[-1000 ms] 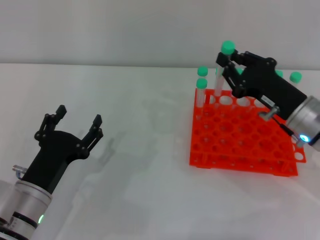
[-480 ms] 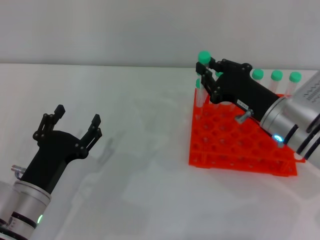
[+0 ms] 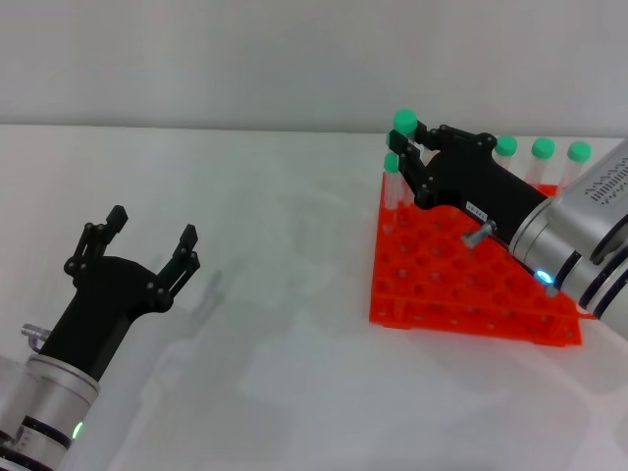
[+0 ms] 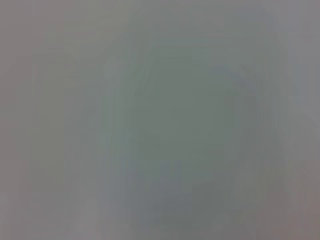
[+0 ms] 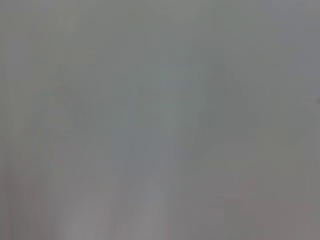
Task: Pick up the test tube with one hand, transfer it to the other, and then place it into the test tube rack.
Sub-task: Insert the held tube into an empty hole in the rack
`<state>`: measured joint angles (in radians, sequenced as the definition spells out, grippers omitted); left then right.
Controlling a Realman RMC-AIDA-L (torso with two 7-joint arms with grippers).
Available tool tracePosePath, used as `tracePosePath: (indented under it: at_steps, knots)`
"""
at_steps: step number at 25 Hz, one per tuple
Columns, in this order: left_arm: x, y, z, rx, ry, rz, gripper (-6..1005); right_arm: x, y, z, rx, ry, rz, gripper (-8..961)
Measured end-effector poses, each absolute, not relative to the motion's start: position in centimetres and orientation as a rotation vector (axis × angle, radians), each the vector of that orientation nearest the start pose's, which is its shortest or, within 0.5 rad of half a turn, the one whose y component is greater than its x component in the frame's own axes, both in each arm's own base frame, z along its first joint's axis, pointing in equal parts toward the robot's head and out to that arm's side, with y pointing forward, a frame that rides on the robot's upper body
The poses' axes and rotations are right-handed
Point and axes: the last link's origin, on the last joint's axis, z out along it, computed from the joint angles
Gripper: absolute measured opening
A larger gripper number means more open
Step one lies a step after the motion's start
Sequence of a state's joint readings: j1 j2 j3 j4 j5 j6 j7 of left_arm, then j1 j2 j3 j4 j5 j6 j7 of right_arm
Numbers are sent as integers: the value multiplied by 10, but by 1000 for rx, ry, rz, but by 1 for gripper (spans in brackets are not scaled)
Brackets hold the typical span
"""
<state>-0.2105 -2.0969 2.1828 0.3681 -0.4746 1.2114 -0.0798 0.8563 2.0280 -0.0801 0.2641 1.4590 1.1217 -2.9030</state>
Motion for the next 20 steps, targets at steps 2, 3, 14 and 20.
tracePosePath:
  at_steps: [2,3,14,20]
  knots:
    - [-310,274,-47,-1740,-444,-762,879,185,398,-71,-2109,285,903,191]
    - [-310,274,-47,-1741,-444,-762,879,185,398,-71,-2105,288,904,191]
    - [-310,272,-50,-1756,-446,-760,880,196,400,-68,-2048,373,887,190]
    - [-308,273,-51,-1759,-443,-764,879,198,400,-70,-2053,388,877,190]
